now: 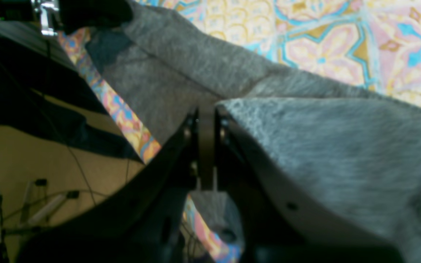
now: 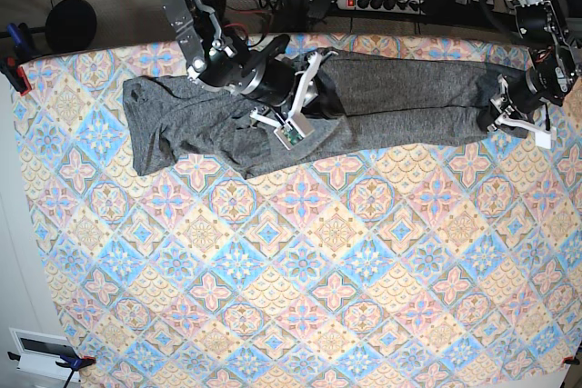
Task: Layout the t-shirt on the table in an organized manner, then fold the t-shirt properly
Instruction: 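Fold the grasped hem end with the right gripper toward the left gripper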
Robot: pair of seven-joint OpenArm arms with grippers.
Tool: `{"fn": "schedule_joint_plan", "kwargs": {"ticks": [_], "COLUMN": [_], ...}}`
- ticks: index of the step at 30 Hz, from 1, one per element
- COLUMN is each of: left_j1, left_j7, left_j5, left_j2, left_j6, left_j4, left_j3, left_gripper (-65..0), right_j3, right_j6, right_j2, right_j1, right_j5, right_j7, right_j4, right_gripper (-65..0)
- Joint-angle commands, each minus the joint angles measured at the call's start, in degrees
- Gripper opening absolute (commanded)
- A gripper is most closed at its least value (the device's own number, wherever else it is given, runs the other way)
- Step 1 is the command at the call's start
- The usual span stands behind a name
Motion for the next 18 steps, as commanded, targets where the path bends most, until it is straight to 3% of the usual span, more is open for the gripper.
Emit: {"fn": "schedule_joint_plan", "kwargs": {"ticks": [1, 9, 14, 18], "left_j1": [-0.42, -0.42, -0.42, -0.42], "left_j7": [-0.38, -0.38, -0.38, -0.38], "left_j5": [-0.72, -0.72, -0.72, -0.72], "left_j2": [-1.28, -1.28, -1.28, -1.28], "left_j6": [-0.27, -0.27, -0.27, -0.27], "left_j4": [0.81, 0.81, 0.81, 0.81], "left_j3": [-0.49, -0.49, -0.49, -0.49], "left_gripper": [-65.0, -65.0, -65.0, -65.0], "right_j3": [-0.41, -0.77, -3.4, -5.95], "right_j6": [0.31, 0.31, 0.31, 0.31], "right_j2": [-0.89, -4.59, -5.03, -5.03], "right_j1": [0.64, 0.72, 0.72, 0.72], "right_j5": [1.07, 1.07, 1.07, -3.77], "right_j7": [1.34, 1.34, 1.34, 1.34], "right_j4": [0.98, 0.81, 0.81, 0.9], "right_gripper": [-65.0, -65.0, -65.0, -65.0]}}
